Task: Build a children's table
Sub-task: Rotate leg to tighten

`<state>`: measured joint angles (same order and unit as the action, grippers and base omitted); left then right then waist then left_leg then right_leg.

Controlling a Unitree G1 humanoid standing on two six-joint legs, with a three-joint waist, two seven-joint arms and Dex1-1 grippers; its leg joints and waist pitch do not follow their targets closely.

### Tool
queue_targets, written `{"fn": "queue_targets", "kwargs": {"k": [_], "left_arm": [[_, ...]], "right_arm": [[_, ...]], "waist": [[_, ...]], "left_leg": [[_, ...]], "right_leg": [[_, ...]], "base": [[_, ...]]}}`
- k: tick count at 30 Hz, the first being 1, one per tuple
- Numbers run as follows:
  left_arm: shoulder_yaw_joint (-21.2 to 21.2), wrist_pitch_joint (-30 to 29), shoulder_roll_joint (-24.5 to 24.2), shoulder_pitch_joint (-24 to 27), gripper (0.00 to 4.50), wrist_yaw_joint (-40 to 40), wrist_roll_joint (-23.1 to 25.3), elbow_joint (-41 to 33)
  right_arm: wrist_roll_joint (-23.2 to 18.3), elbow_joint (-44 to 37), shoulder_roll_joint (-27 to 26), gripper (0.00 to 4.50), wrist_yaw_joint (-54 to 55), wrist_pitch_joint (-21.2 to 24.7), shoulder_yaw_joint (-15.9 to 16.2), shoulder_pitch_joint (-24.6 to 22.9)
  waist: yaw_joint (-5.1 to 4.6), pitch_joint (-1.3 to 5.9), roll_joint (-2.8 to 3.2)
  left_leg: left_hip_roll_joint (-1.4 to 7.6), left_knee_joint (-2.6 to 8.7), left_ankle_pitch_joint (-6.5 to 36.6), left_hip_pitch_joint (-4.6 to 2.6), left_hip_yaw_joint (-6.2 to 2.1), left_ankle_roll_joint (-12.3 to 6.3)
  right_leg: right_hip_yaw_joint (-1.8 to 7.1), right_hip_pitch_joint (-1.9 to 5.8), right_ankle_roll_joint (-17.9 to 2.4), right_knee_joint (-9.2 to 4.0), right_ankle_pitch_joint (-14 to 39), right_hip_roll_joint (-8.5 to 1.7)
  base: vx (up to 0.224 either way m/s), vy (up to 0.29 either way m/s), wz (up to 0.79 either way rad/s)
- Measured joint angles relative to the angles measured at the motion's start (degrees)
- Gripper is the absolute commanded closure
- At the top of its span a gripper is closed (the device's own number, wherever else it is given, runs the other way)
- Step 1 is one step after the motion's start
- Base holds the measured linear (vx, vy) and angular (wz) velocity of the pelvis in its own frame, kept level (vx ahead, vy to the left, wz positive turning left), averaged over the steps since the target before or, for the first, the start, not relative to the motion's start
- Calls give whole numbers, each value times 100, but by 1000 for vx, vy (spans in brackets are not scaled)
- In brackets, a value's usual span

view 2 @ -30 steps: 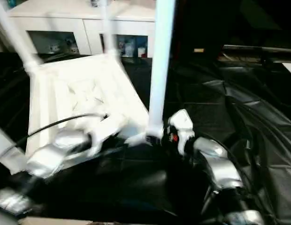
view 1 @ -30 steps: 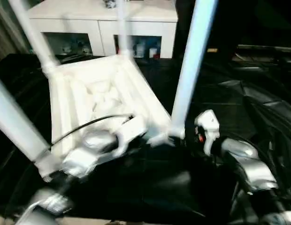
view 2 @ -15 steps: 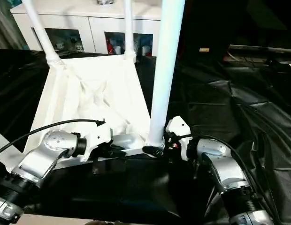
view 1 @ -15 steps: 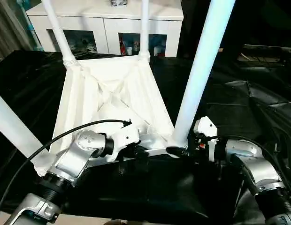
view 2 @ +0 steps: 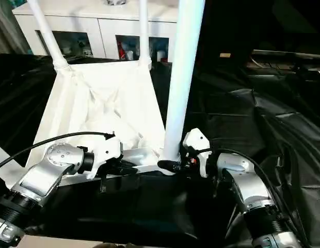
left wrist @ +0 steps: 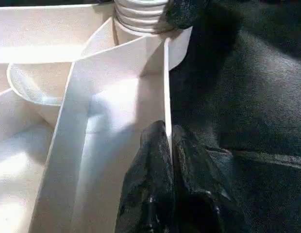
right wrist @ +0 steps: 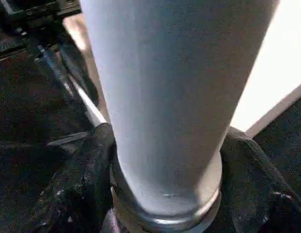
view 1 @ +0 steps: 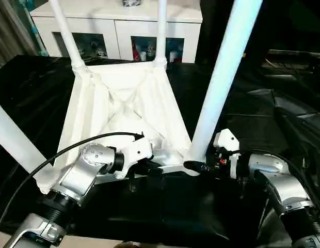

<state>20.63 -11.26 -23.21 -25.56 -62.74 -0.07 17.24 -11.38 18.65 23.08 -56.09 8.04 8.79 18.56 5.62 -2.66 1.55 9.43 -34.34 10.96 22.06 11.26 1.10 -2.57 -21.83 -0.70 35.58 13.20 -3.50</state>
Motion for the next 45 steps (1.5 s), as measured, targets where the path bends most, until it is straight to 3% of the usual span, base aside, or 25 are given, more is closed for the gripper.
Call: {"fn": "queue_targets", "kwargs": {"k": [4,11,17,19,20,25,29,37,45], "left_arm": [[-25,-201,546,-424,450,733,251,614],[-136,-579,1372,-968,450,2018,473,1474],[-138,-623,1650,-1153,450,2409,569,1744],[-137,-614,1651,-1153,450,2409,587,1739],[-118,-605,1641,-1146,450,2396,590,1718],[-115,-570,1376,-1035,450,2175,566,1491],[-110,-423,1021,-797,450,1737,511,1114],[-28,87,437,-352,450,759,314,554],[56,38,46,-65,450,-3,24,35]], "right_arm": [[161,512,-617,183,1368,41,-401,208],[431,1146,-1536,184,3662,315,-847,771],[644,1338,-1833,184,4507,362,-899,1001],[655,1339,-1831,184,4474,285,-908,977],[630,1330,-1816,128,4365,231,-947,943],[425,1084,-1621,97,3579,65,-895,699],[214,785,-1098,64,2613,97,-701,519],[162,274,-284,64,1037,-1,-275,293],[-15,19,104,64,-156,-52,26,161]], "waist": [[-57,1,1],[-62,5,15],[-42,10,21],[-36,12,26],[-31,14,28],[-64,13,28],[-101,10,33],[-49,9,34],[3,2,21]], "left_leg": [[-1,-17,4,-19,4,22],[-1,-13,-9,-35,4,42],[-2,-8,-9,-32,5,42],[-1,-2,-9,-29,5,42],[-1,-1,-9,-26,5,42],[3,7,-9,-12,4,42],[13,9,-9,-4,4,42],[19,12,-10,4,6,41],[16,0,-10,25,22,-10]], "right_leg": [[8,3,-21,38,-13,-3],[12,9,-12,34,-44,-3],[13,18,-15,16,-49,-4],[12,18,-14,9,-48,-4],[10,17,-13,8,-48,-4],[6,-2,-9,9,-48,0],[4,-15,-4,9,-46,8],[1,-14,4,-13,-40,10],[2,-13,4,-39,-40,3]], "base": [[-26,-1,0],[-8,0,0],[0,0,0],[0,0,0],[0,0,0],[0,0,0],[0,0,0],[0,0,0],[0,0,0]]}}
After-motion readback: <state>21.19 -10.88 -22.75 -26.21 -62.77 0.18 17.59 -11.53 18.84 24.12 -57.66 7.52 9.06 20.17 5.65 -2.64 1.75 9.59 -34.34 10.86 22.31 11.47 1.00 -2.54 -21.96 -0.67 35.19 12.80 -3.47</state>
